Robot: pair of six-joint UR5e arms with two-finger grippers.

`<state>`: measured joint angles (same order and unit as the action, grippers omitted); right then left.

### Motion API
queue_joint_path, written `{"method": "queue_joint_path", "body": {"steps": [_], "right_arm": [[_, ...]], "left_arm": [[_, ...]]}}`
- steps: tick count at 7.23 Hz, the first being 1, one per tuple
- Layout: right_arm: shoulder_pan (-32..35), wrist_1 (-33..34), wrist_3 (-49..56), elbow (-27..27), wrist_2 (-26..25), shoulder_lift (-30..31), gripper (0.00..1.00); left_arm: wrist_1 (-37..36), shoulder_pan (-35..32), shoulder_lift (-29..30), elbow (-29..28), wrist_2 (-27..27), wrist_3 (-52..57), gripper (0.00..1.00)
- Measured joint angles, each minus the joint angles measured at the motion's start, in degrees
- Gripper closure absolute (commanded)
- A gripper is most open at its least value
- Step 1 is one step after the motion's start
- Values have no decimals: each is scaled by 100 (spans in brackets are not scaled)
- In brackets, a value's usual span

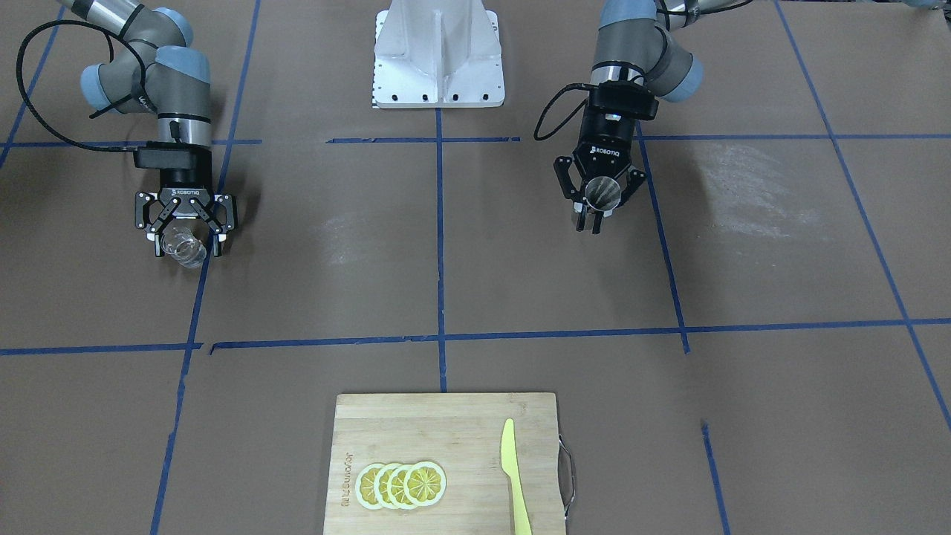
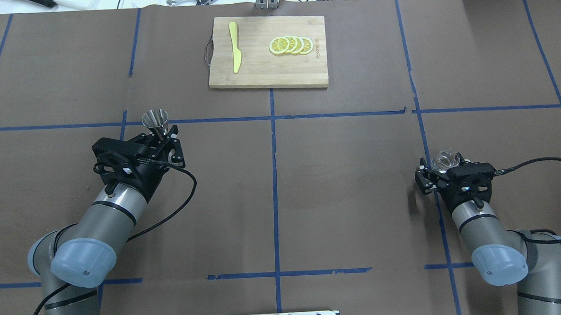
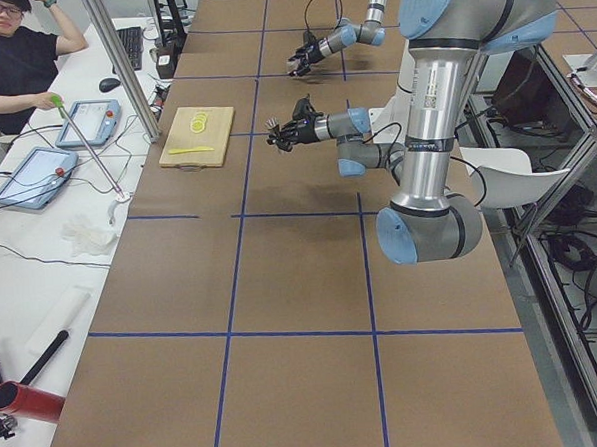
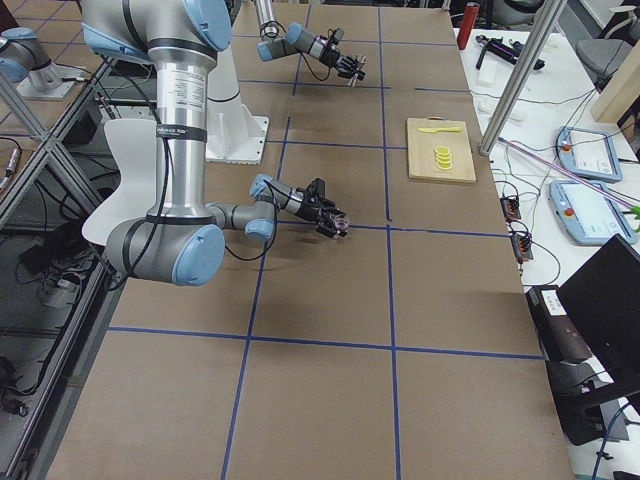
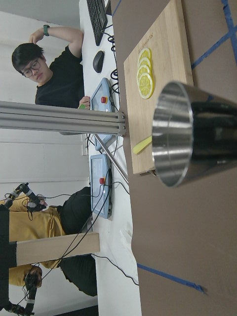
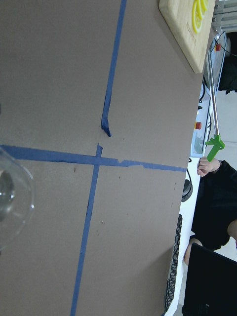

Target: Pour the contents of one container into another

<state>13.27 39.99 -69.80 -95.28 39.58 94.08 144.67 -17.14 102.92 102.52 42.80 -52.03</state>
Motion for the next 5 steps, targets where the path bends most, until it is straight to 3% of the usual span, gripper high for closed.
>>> {"method": "queue_joint_path", "body": {"steps": [1, 3, 5], "right_arm": [[0, 0, -2, -1, 3, 0, 42], [6, 0, 0, -7, 6, 2, 86], [25, -4, 13, -22, 35, 9, 100]], "left_arm": [[0, 0, 0, 0, 2, 0, 100], [0, 0, 0, 1, 8, 0, 100], [0, 0, 0, -27, 9, 0, 100]]}}
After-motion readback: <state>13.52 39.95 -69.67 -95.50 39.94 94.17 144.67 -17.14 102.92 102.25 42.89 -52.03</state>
